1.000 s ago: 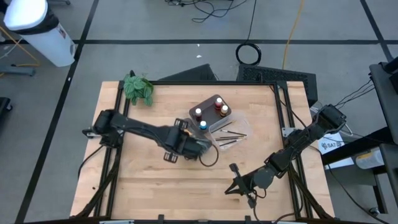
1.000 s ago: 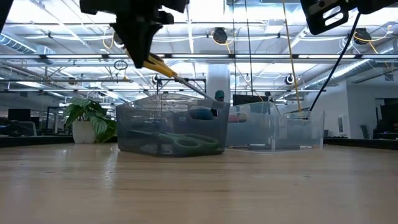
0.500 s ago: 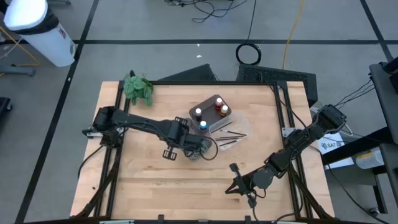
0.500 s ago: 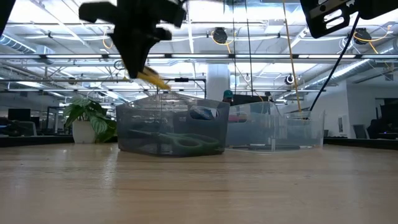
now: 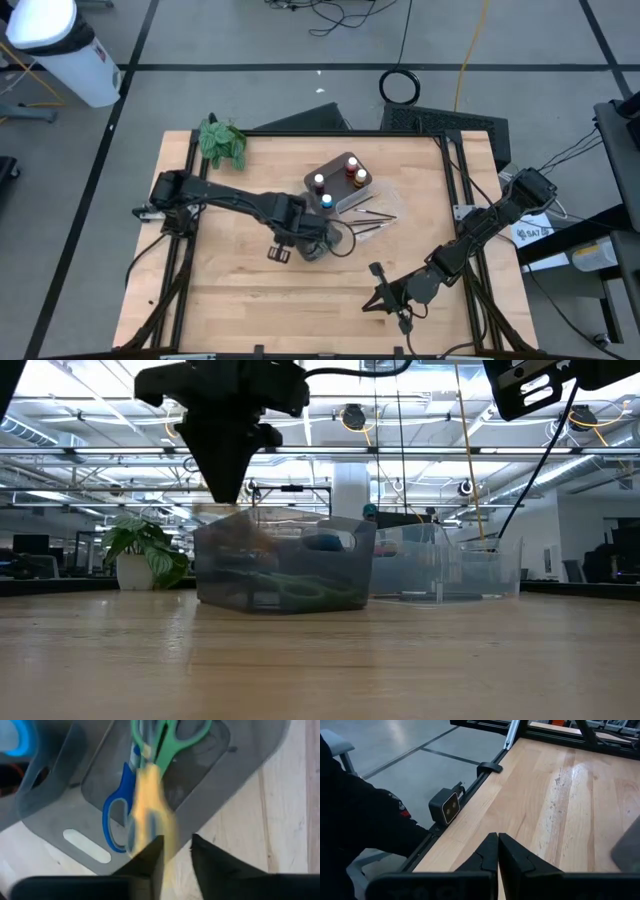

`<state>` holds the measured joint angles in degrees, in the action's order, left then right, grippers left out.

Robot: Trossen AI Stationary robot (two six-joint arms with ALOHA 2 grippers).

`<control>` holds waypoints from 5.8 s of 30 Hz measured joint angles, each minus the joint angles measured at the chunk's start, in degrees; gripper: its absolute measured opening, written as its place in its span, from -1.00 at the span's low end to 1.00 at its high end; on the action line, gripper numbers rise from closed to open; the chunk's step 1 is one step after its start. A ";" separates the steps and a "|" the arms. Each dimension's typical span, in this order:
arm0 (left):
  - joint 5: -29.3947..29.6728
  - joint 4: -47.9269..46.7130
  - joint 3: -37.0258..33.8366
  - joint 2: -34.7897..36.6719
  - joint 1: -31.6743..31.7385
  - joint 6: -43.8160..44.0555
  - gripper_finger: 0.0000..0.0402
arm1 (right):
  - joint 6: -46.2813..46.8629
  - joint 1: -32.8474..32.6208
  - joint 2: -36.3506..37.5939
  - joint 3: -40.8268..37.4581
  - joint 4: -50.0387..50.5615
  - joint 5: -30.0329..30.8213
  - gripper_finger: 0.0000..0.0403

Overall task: Pick & Place Paint Supplies
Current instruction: Put the yellow scissors into the bottom black bin, then return to Home Position

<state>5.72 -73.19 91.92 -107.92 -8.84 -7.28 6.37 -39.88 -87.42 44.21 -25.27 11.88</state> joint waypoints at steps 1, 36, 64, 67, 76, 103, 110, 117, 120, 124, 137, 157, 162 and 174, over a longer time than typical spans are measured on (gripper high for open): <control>-0.20 -0.02 0.00 0.00 0.16 0.36 -0.43 | 0.00 0.00 0.00 0.00 0.02 0.00 -1.00; -6.64 54.10 -57.67 70.91 3.17 7.77 0.04 | 3.63 -2.81 31.01 -7.63 21.12 -5.30 -1.00; -15.83 78.26 -88.99 100.51 10.53 10.88 0.04 | -4.84 29.55 77.74 -33.11 17.36 -12.05 -1.00; -15.84 78.19 -89.37 100.98 10.53 10.83 0.04 | -5.74 29.78 81.73 -33.11 19.80 -11.98 -1.00; -15.96 78.24 -89.37 100.94 10.53 11.32 0.04 | -4.08 29.79 84.80 -34.85 24.81 -12.02 -1.00; -15.67 76.37 -91.08 100.72 10.53 11.99 0.04 | -5.55 29.77 84.52 -43.27 20.35 -12.00 -1.00; -15.67 76.37 -91.08 100.72 10.53 12.03 0.04 | -5.55 29.77 84.52 -43.32 20.35 -12.00 -1.00; -15.67 76.37 -91.08 100.72 10.53 12.03 0.04 | -5.55 29.77 84.52 -43.34 20.35 -12.00 -1.00; -15.67 76.37 -91.08 100.72 10.53 12.03 0.04 | -5.55 29.77 84.52 -43.34 20.35 -12.00 -1.00; -15.67 76.39 -91.06 100.72 10.53 12.03 0.04 | -5.55 29.77 84.52 -43.34 20.35 -12.00 -1.00; -15.67 76.40 -91.01 100.72 10.53 12.03 0.04 | -5.56 29.77 84.52 -43.36 20.35 -12.00 -1.00; -15.70 76.42 -91.01 100.70 10.53 12.03 0.04 | -5.55 29.75 84.52 -43.36 20.33 -12.00 -1.00; -15.67 76.40 -91.01 100.70 10.53 12.03 0.04 | -5.55 29.76 84.50 -43.36 20.34 -12.00 -1.00; -15.68 76.42 -91.01 100.69 10.53 12.03 0.04 | -5.55 29.77 84.50 -43.39 20.33 -12.00 -1.00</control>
<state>-9.96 3.22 0.91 -7.22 1.69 4.75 0.82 -10.11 -2.92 0.82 -4.95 -0.12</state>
